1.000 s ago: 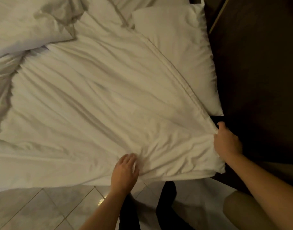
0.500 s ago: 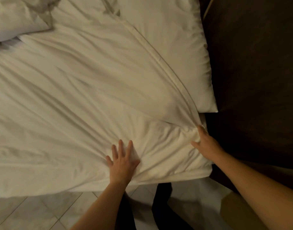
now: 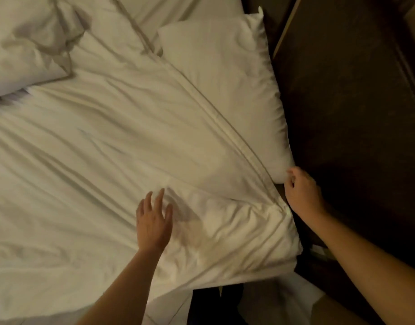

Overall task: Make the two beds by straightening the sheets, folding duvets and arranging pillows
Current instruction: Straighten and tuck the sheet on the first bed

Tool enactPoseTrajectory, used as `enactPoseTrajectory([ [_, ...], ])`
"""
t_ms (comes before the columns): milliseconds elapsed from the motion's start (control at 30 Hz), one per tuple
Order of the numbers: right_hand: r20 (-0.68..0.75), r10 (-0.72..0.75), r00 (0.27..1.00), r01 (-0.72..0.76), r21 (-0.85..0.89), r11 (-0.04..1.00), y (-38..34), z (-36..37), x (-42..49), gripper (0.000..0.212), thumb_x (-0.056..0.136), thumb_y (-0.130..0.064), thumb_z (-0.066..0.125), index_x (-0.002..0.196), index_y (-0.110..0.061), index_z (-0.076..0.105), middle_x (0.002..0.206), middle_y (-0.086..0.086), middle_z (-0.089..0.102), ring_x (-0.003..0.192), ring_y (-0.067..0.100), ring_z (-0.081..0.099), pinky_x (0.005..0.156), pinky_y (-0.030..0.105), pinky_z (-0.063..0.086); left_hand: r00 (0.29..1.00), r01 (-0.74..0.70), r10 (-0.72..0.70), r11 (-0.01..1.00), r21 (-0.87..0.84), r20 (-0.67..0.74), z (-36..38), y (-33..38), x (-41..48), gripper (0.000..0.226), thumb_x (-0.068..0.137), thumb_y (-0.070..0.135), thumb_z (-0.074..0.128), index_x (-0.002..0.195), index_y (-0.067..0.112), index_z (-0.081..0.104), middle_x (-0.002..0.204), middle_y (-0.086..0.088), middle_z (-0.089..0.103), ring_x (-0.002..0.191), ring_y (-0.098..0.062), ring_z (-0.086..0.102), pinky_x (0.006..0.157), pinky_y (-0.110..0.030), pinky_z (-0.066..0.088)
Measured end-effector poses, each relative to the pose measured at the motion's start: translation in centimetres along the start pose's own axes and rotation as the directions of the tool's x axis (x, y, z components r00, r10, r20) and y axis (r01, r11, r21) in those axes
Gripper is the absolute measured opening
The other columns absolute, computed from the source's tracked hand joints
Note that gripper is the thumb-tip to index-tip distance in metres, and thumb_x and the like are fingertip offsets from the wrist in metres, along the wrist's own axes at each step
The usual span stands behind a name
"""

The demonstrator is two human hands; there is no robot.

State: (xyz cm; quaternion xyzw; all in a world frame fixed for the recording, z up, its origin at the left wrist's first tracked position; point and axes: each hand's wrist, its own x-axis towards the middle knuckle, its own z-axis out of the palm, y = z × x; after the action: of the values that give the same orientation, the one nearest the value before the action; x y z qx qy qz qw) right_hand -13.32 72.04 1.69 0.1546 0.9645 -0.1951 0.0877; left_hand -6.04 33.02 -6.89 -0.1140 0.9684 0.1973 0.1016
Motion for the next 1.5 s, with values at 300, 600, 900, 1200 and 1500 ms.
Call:
enactPoseTrajectory([
  [300, 0.033, 0.142, 0.989, -0.145, 0.129, 0.981, -7.2, -1.6, 10.0, 0.071, 0.097, -0.046, 0.053, 0.156, -0.017, 0.025, 0.158, 0.013, 0.031, 0.138, 0.037, 0.039, 0.110, 0.049, 0.037, 0.996, 0.061, -0.068, 0.992, 0.107, 0.064, -3.0, 1.0, 13.8, 0.049, 0.103, 0.025, 0.030, 0.128, -0.006, 0.059, 0.133, -0.033, 0.054, 0.130, -0.052, 0.041, 0.113, -0.059, 0.031],
  [600, 0.186, 0.251, 0.950, -0.301, 0.326, 0.896, -8.6, 0.5, 16.5, 0.094, 0.085, -0.065, 0.064, 0.156, -0.020, 0.022, 0.154, 0.009, 0.040, 0.136, 0.033, 0.044, 0.109, 0.039, 0.038, 0.940, 0.132, -0.160, 0.985, 0.111, 0.301, 0.2, 1.0, 15.3, 0.063, 0.101, 0.039, 0.027, 0.153, 0.005, 0.037, 0.166, -0.020, 0.021, 0.154, -0.041, 0.010, 0.124, -0.057, 0.017],
  [900, 0.255, 0.286, 0.923, -0.365, 0.352, 0.862, -8.7, 1.4, 18.5, 0.091, 0.072, -0.063, 0.079, 0.142, -0.013, 0.049, 0.137, 0.009, 0.058, 0.116, 0.028, 0.059, 0.088, 0.030, 0.047, 0.938, 0.176, -0.208, 0.975, 0.136, 0.277, 1.7, 1.3, 15.2, 0.059, 0.105, 0.028, 0.038, 0.159, 0.006, 0.028, 0.171, -0.016, 0.008, 0.158, -0.036, -0.009, 0.126, -0.056, 0.003],
  [1200, -0.102, 0.150, 0.983, -0.100, 0.386, 0.917, -11.4, -0.5, 18.1, 0.034, 0.093, -0.036, 0.065, 0.121, -0.017, 0.063, 0.113, 0.007, 0.068, 0.104, 0.029, 0.065, 0.090, 0.041, 0.054, 0.941, 0.192, -0.222, 0.972, 0.139, 0.257, 1.4, 2.5, 14.8, 0.064, 0.106, 0.037, 0.027, 0.164, 0.016, 0.013, 0.173, -0.010, -0.001, 0.159, -0.035, -0.009, 0.127, -0.055, 0.003],
  [1500, -0.469, -0.069, 0.881, 0.166, 0.168, 0.972, -14.8, -6.4, 16.9, 0.011, 0.094, -0.026, 0.058, 0.102, -0.017, 0.060, 0.103, 0.009, 0.070, 0.093, 0.028, 0.066, 0.074, 0.037, 0.055, 0.951, 0.131, -0.161, 0.983, 0.128, 0.265, 1.4, 2.5, 11.2, 0.070, 0.102, 0.067, 0.024, 0.164, 0.040, 0.005, 0.173, 0.000, -0.009, 0.159, -0.032, -0.006, 0.125, -0.055, 0.009],
])
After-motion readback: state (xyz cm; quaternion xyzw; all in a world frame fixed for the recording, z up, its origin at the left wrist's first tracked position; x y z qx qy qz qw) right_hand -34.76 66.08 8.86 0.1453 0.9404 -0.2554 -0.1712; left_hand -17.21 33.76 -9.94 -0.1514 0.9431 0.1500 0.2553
